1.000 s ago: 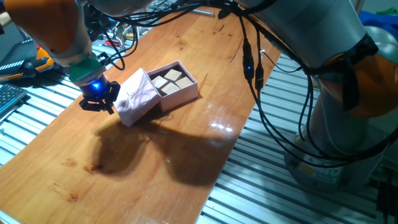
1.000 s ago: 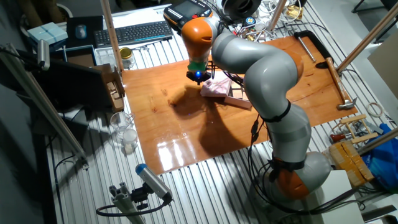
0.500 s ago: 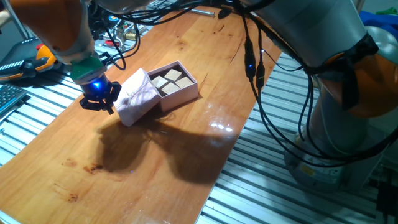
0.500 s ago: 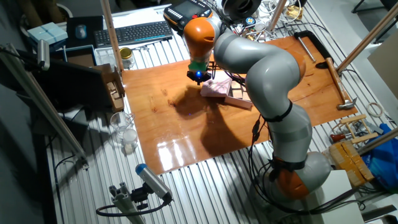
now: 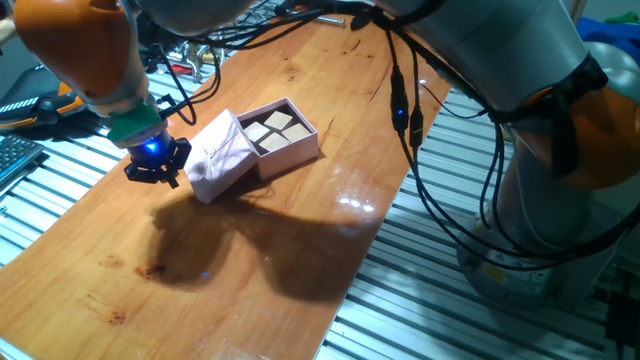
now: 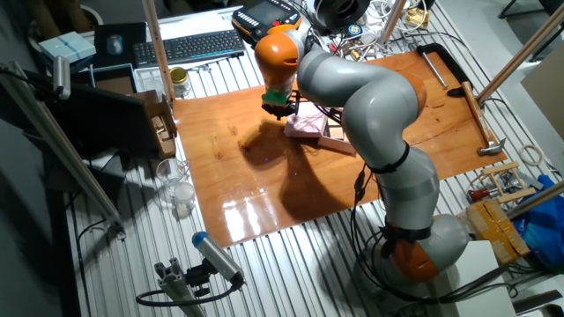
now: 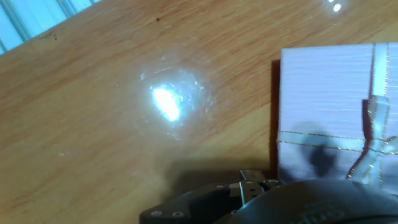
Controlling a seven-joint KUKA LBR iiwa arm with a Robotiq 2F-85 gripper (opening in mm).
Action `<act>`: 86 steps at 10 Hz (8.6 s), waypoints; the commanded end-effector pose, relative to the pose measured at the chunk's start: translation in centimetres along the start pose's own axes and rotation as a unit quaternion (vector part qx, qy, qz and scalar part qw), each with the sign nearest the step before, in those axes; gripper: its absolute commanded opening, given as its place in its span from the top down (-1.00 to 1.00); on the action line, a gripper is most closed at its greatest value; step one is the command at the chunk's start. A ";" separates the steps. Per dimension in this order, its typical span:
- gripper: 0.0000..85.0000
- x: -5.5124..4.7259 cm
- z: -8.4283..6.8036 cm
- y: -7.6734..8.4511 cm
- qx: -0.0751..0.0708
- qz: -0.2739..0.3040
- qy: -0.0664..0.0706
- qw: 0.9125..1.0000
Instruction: Slide the outer casing onto the gift box
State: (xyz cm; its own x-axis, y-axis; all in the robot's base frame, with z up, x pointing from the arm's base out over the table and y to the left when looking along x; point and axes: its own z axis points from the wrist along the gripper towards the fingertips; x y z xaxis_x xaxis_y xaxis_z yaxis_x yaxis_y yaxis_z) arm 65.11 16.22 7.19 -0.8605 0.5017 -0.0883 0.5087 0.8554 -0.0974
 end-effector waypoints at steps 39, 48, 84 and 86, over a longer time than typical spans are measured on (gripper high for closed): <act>1.00 -2.5 3.3 -3.6 0.054 -0.048 -0.017 0.997; 1.00 -2.5 3.3 -4.6 0.057 -0.056 -0.017 0.997; 1.00 -2.4 2.2 -9.0 0.062 -0.083 -0.003 0.995; 1.00 -2.4 1.9 -9.1 0.060 -0.083 0.000 0.995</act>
State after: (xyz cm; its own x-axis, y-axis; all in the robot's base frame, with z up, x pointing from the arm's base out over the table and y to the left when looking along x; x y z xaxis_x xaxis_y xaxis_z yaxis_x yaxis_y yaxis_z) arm 62.55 6.98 6.47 -0.9333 0.3541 -0.0605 0.3582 0.9051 -0.2290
